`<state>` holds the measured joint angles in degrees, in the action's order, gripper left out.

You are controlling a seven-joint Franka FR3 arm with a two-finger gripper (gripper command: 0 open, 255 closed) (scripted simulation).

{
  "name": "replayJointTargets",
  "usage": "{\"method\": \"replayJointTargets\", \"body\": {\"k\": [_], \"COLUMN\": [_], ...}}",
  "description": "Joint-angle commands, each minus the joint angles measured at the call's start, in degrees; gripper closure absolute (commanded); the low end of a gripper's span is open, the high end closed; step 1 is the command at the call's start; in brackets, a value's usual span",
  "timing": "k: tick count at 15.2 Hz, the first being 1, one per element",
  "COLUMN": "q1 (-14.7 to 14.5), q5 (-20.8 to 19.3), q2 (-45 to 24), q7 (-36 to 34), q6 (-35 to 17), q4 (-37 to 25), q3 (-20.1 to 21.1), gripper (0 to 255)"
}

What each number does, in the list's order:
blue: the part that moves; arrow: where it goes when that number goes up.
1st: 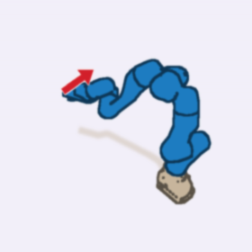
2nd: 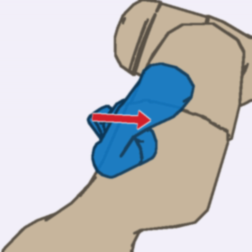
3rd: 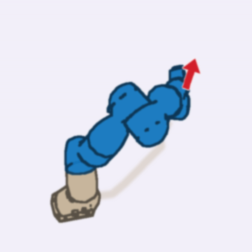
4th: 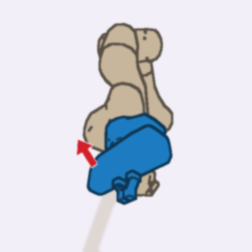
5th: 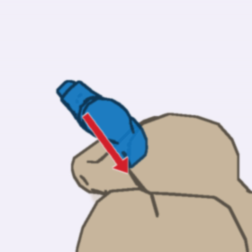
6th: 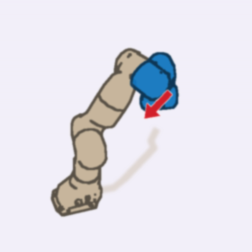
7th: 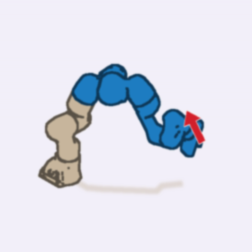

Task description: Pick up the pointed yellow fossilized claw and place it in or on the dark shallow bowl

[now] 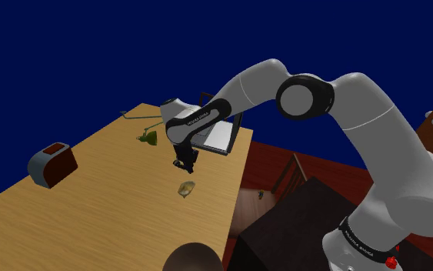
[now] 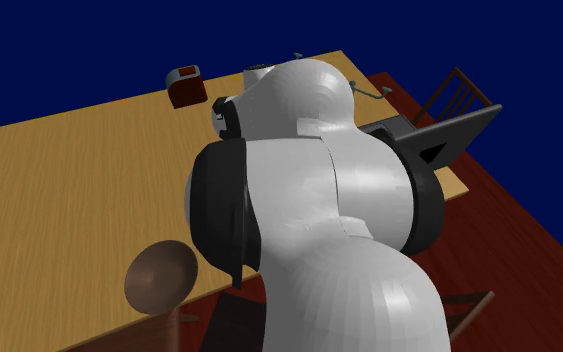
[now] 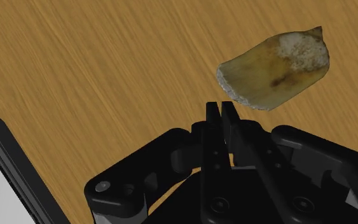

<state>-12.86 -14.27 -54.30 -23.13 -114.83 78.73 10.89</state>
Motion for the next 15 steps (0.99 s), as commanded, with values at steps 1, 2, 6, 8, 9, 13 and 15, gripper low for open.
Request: {"method": "replayJointTargets", "body": {"k": [1,2,6,8,9,13,15], "q1": [0.00,0.00,0.00,0.41,0.14,-3.27,-3.52], "q5": [0.00,0.00,0.00,4.40,6.57,13.47,13.43], "q2": [0.00,0.00,0.00,4.63,6.42,9.85,8.57], "q7": [0.00,0.00,0.00,-12.38,-18.46,-38.04,-38.06], "q6": [0.00,0.00,0.00,-9.36,-14.14,-29.53,-30.41], "q4": [0.00,0.00,0.00,10.22,14.58,25.11,24.71], "q3": [0.00,0.00,0.00,-0.16,-0.37,-1.98,-2.16], "gripper": [255,255,0,0,0,0,0]}}
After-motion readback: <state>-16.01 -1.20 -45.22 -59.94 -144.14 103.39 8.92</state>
